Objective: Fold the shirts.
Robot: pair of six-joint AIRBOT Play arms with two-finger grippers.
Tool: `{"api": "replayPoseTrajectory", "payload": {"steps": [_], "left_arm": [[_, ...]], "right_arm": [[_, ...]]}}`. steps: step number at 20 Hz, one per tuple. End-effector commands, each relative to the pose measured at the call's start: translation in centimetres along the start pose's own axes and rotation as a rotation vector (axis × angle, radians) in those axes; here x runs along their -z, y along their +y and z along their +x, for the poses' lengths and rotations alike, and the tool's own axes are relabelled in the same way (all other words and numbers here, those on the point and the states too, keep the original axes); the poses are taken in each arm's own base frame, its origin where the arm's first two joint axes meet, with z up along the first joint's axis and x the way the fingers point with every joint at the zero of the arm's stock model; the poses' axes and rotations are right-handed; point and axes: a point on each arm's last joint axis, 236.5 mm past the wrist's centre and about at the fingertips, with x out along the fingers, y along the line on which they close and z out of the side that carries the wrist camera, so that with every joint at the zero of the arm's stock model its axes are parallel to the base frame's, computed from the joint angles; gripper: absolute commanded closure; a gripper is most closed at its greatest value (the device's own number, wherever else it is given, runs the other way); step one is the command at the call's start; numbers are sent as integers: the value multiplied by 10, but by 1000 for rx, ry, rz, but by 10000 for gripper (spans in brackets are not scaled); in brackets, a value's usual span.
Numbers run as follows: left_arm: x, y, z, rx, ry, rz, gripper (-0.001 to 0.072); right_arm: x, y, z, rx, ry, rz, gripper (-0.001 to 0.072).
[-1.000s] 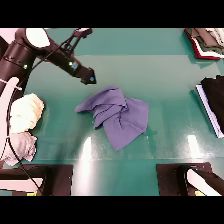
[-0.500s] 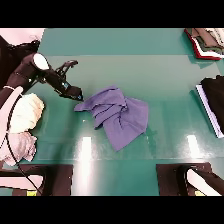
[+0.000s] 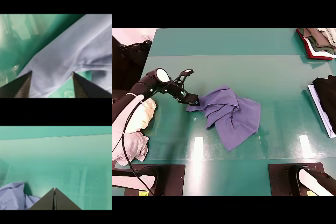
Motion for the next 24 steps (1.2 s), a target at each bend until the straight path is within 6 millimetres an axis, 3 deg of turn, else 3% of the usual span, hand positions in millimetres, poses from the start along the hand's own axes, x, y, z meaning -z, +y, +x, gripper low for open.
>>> {"api": "replayPoseTrajectory", "payload": {"steps": [1, 2, 4, 6, 8, 10, 13, 15, 16, 19, 21, 24], "left_arm": [[-4, -4, 7, -1, -20, 13, 427], [-4, -4, 7, -1, -20, 13, 674], [-1, -7, 5, 6, -1, -6, 683], [-3, -11, -12, -4, 17, 18, 684], [-17, -16, -43, -32, -14, 73, 684], [-32, -26, -77, -55, -83, 118, 683], [-44, -35, -112, -86, -165, 160, 682], [-42, -39, -121, -89, -179, 167, 683], [-40, -40, -122, -87, -171, 167, 683], [-32, -41, -121, -80, -138, 166, 683], [-30, -41, -120, -78, -130, 165, 683], [-31, -41, -120, -76, -132, 147, 683]], "right_arm": [[5, 0, 0, -1, 21, 0, 691], [9, 0, 0, -1, 37, 0, 691], [20, 0, 0, -3, 84, 1, 691], [44, -2, 4, -8, 199, 9, 691], [86, -8, 14, -13, 372, 41, 691], [131, -16, 36, -29, 470, 110, 691], [228, -22, 72, -67, 600, 262, 673], [301, -9, 88, -148, 699, 403, 211], [331, 2, 95, -197, 733, 490, 158], [382, 10, 113, -230, 714, 671, 176], [395, 7, 119, -216, 678, 719, 278], [402, 4, 121, -204, 648, 731, 280]]}}
